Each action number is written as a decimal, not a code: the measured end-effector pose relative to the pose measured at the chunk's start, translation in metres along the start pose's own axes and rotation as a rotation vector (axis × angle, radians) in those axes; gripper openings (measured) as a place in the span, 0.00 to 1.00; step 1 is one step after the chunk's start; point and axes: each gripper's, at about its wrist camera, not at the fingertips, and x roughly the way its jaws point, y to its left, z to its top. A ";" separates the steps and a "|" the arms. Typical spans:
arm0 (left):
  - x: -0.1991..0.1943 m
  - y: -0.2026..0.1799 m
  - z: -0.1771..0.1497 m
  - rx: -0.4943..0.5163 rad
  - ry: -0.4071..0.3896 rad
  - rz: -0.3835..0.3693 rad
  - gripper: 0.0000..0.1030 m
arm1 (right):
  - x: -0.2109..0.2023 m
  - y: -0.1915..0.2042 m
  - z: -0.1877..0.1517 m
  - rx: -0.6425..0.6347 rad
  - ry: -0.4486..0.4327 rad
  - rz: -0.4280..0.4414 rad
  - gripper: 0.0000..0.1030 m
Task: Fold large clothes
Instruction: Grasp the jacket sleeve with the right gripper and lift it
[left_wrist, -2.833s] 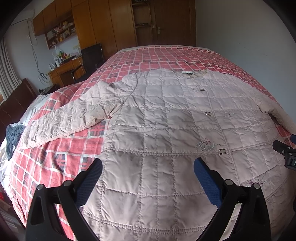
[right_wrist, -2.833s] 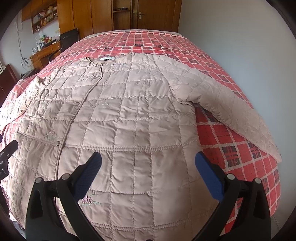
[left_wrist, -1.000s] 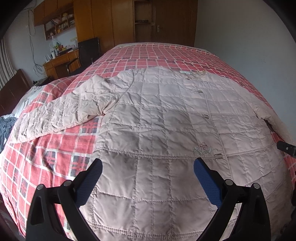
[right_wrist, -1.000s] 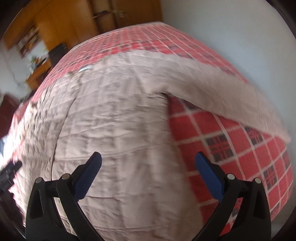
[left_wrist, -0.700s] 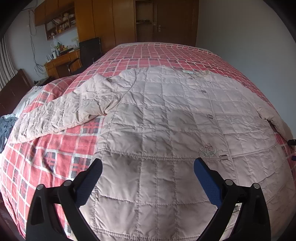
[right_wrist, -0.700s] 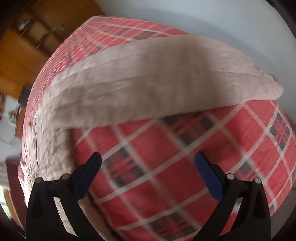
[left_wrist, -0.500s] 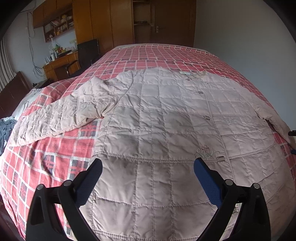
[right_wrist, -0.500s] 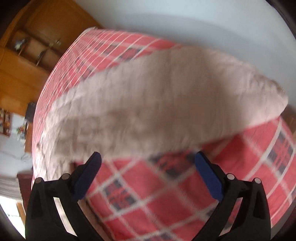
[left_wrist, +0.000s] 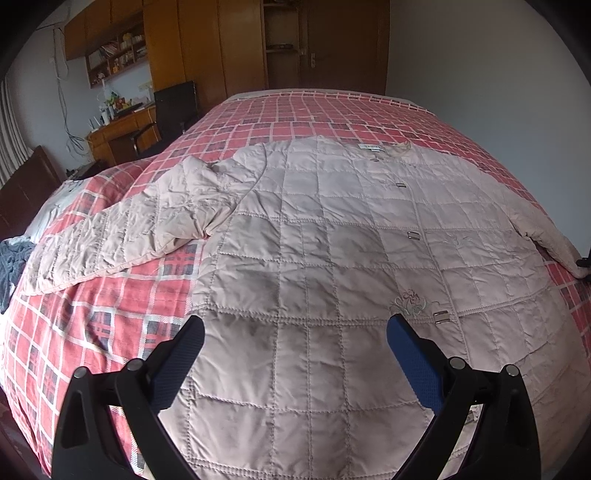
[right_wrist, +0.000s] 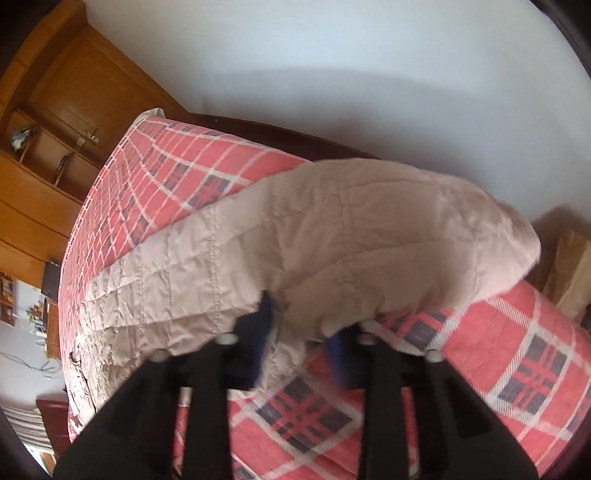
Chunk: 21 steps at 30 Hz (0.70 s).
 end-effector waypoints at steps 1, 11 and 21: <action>0.000 0.000 0.000 0.001 0.002 -0.003 0.96 | -0.002 0.004 0.001 -0.011 -0.014 0.001 0.13; 0.011 0.006 0.005 -0.018 0.036 -0.013 0.96 | -0.036 0.116 -0.022 -0.276 -0.144 0.208 0.08; 0.023 0.007 0.014 -0.032 0.066 -0.031 0.96 | -0.033 0.267 -0.114 -0.749 -0.108 0.328 0.08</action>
